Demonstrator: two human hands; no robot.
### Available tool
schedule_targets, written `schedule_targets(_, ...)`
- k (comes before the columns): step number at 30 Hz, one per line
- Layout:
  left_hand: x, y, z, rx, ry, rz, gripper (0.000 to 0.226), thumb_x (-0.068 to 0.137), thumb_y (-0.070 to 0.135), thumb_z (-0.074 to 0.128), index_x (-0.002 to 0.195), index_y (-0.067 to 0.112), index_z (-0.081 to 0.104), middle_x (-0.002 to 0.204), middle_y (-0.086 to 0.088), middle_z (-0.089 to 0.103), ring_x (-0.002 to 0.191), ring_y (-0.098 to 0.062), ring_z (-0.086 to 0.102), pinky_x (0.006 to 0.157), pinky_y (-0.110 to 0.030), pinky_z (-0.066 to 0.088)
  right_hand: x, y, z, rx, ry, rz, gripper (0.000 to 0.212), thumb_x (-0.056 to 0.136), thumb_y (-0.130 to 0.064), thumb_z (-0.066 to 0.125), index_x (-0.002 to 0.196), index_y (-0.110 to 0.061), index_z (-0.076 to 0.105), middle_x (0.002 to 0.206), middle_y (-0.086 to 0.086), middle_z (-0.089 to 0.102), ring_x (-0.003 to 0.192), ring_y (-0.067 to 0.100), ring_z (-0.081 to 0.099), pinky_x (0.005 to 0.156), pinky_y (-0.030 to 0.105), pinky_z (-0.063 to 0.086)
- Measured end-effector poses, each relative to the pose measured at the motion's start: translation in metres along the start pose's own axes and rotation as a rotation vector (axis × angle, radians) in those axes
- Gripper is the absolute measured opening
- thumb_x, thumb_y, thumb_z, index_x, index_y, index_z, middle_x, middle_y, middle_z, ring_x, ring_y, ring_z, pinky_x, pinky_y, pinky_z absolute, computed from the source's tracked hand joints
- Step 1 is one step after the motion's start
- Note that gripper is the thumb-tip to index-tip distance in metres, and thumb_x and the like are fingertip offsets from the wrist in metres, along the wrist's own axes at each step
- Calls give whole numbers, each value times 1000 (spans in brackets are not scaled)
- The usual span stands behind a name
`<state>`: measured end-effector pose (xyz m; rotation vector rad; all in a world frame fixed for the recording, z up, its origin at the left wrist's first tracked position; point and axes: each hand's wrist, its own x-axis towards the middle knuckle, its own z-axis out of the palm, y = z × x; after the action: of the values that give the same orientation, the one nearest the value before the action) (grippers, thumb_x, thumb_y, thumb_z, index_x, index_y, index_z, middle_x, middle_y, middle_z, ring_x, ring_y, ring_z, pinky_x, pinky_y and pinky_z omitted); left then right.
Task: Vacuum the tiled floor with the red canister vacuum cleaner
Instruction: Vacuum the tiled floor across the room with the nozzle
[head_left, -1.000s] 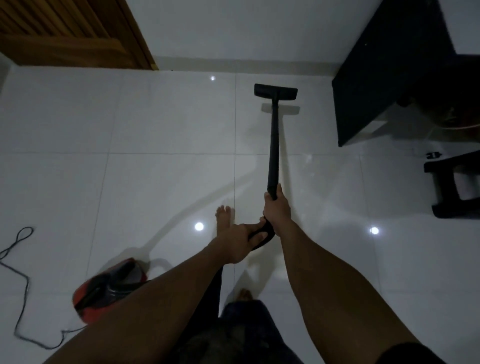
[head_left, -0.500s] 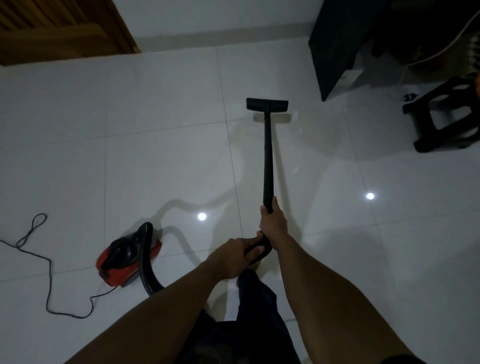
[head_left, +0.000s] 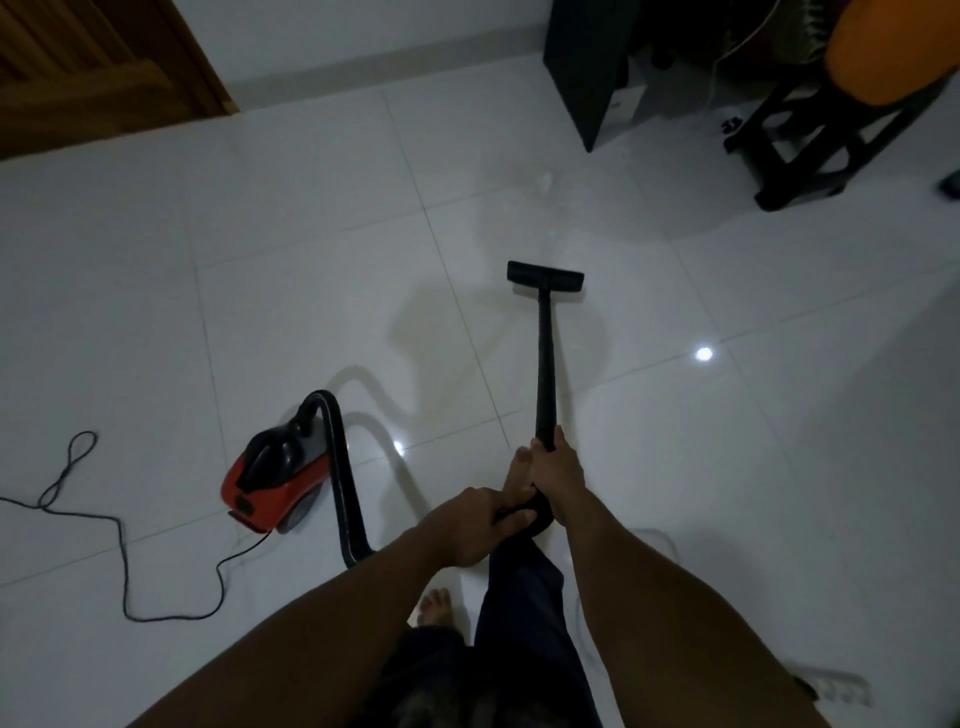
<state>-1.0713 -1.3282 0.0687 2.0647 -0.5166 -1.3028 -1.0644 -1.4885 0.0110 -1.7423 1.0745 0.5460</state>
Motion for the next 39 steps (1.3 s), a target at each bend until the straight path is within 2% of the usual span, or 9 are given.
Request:
schedule_targets(3, -26, -10, 27, 36, -38, 2, 54, 102, 57, 40, 145, 27, 52, 101, -10, 73, 89, -20, 69, 89, -41, 55, -32, 36, 8, 32, 14, 40, 61, 109, -36, 42, 165, -30, 19, 142, 11, 59, 109, 28, 63, 100, 43, 54)
schedule_targets(8, -59, -14, 61, 87, -67, 29, 52, 102, 57, 41, 150, 37, 42, 109, -9, 72, 93, -18, 68, 94, -37, 52, -75, 74, 8, 76, 11, 121, 60, 110, -33, 40, 165, -29, 16, 146, 13, 56, 108, 28, 61, 92, 39, 52)
schedule_targets(12, -69, -13, 78, 94, -77, 54, 48, 103, 53, 42, 148, 36, 46, 109, -9, 73, 88, -14, 65, 82, -25, 45, -83, 97, 9, 116, 20, 164, 62, 108, -31, 44, 165, -29, 19, 141, 13, 58, 117, 32, 62, 102, 47, 53)
schedule_targets(18, -68, -8, 94, 86, -78, 64, 47, 104, 49, 43, 149, 32, 46, 131, -11, 65, 109, -21, 64, 88, -21, 39, -78, 117, 8, 135, 3, 202, 58, 106, -32, 47, 162, -28, 28, 137, 11, 60, 117, 31, 63, 103, 50, 54)
schedule_targets(24, -54, -2, 98, 83, -63, 30, 44, 105, 49, 42, 146, 35, 49, 100, -11, 72, 81, -15, 61, 79, -27, 44, -60, 118, -3, 66, -42, 179, 54, 108, -29, 43, 160, -22, 31, 132, 14, 61, 112, 32, 64, 98, 48, 56)
schedule_targets(27, -39, 10, 95, 70, -63, 1, 48, 104, 50, 42, 149, 32, 46, 102, -9, 72, 84, -15, 64, 84, -31, 51, -43, 113, -13, 81, -65, 184, 58, 107, -31, 43, 163, -26, 25, 133, 14, 62, 110, 31, 65, 96, 45, 56)
schedule_targets(31, -12, 31, 91, 27, -55, -22, 49, 103, 53, 42, 148, 34, 46, 96, -4, 74, 81, -15, 68, 84, -36, 56, 2, 117, -28, 37, -75, 204, 65, 101, -44, 42, 162, -36, 21, 125, 16, 67, 108, 38, 68, 94, 54, 59)
schedule_targets(36, 40, 70, 86, 0, -33, -79, 54, 102, 56, 42, 152, 34, 40, 96, 3, 72, 73, -3, 63, 82, -28, 56, 37, 91, -76, -29, -99, 177, 63, 105, -43, 41, 164, -33, 18, 135, 13, 63, 116, 35, 65, 100, 50, 55)
schedule_targets(39, 74, 105, 78, 4, -22, -88, 56, 102, 56, 40, 153, 32, 39, 102, -5, 74, 84, -14, 70, 85, -31, 56, 68, 74, -112, -57, -107, 148, 63, 107, -39, 43, 164, -30, 17, 139, 12, 60, 117, 33, 64, 97, 43, 55)
